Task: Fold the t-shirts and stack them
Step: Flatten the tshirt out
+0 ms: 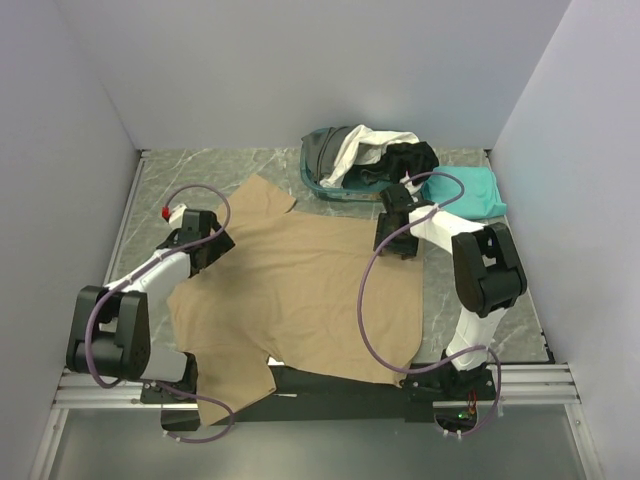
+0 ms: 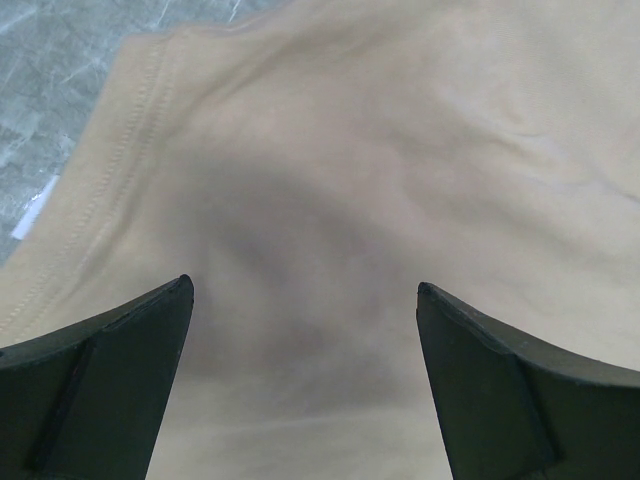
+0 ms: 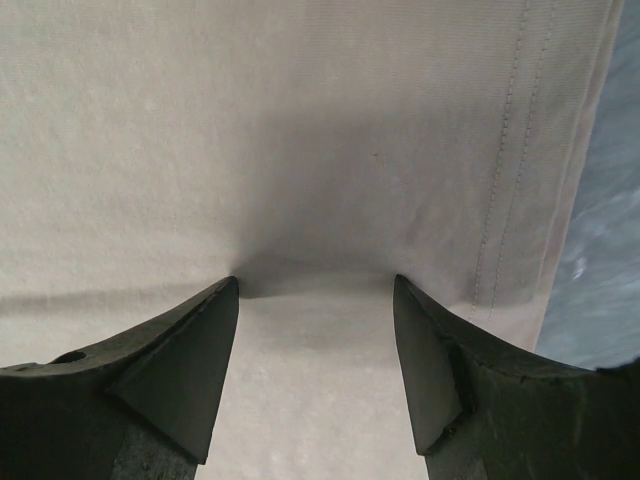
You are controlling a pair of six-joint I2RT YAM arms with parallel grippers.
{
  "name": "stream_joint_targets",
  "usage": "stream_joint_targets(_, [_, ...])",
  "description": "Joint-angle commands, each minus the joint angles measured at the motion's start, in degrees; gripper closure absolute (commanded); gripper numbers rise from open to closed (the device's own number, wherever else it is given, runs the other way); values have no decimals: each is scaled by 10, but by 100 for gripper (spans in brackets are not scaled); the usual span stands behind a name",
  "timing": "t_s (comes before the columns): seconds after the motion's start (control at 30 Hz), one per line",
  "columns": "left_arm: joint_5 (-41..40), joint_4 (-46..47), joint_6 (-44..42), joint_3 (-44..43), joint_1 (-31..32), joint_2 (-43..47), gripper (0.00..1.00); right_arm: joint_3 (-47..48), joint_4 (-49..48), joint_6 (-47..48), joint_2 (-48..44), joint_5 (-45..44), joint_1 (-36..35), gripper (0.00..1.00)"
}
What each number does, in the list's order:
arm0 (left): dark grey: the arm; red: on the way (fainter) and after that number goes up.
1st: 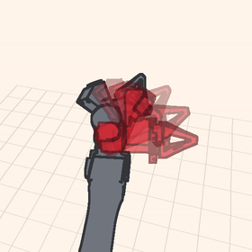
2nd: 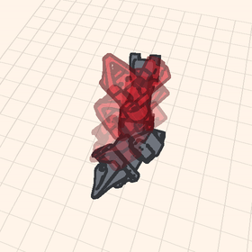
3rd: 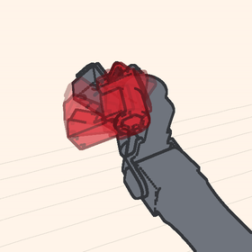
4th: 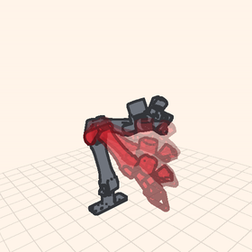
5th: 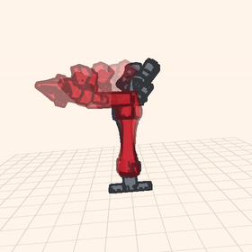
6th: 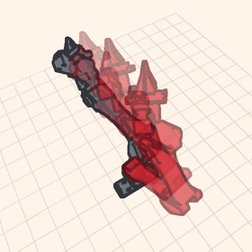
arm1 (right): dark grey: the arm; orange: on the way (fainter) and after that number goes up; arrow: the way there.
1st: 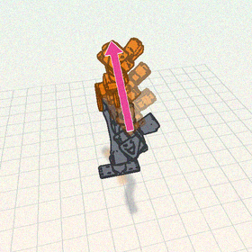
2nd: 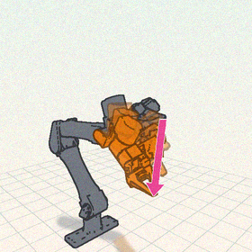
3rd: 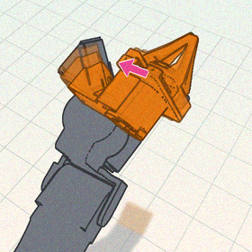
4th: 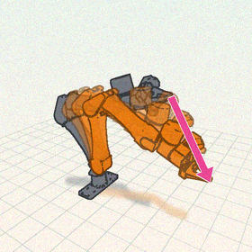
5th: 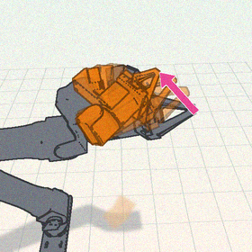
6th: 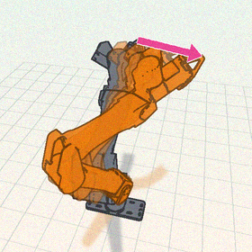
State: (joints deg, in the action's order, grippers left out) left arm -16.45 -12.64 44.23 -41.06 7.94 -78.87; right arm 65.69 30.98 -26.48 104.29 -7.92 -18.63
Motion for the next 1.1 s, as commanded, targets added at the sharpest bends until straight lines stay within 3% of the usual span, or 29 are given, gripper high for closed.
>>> stream_joint_targets(0.0, [0, 17, -2, -20, -2, -19, 1, 12, 12, 24, 14, -17, 16, 30])
stream_joint_targets(0.37, [5, 5, -7, -68, -2, -82, 1, 35, -32, 45, -15, -23, 26, 20])
stream_joint_targets(0.57, [17, -11, -14, -90, -2, -74, 1, 23, -71, 41, -30, 8, 61, 13])
stream_joint_targets(0.83, [-5, -14, -24, -113, -2, -73, 1, 50, -80, 58, 16, 4, 75, 9])
stream_joint_targets(1.0, [-4, -20, -24, -134, -3, -136, 1, 66, -83, 68, 37, 15, 89, 9])
stream_joint_targets(1.07, [-3, -21, -27, -141, -4, -154, 1, 70, -84, 78, 47, 29, 95, 21])
